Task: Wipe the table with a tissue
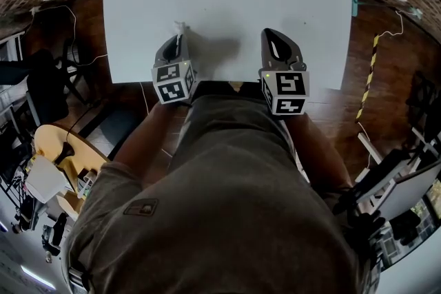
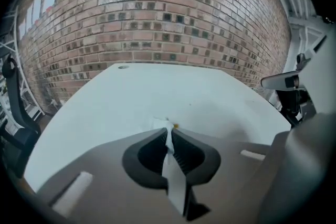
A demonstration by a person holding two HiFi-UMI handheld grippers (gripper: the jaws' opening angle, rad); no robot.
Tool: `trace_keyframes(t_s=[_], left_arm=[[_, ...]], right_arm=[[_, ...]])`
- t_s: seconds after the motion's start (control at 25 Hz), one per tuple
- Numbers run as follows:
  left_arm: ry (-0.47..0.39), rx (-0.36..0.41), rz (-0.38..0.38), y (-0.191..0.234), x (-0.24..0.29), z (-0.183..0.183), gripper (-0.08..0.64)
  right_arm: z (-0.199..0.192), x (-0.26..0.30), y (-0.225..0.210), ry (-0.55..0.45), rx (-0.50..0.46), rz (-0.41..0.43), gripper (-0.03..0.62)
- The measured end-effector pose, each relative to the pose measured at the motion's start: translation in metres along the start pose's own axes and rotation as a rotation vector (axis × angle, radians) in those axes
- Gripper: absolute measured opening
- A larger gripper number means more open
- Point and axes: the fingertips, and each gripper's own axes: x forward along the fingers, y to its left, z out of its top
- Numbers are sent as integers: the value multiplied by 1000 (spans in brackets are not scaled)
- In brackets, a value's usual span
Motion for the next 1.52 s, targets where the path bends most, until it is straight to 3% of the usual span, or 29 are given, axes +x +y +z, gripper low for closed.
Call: trace_keyframes(t_s=[1.52], left_arm=[[29, 64, -64, -57, 49, 38, 15]], right_arm=[[5, 8, -51, 6, 54, 4, 14]])
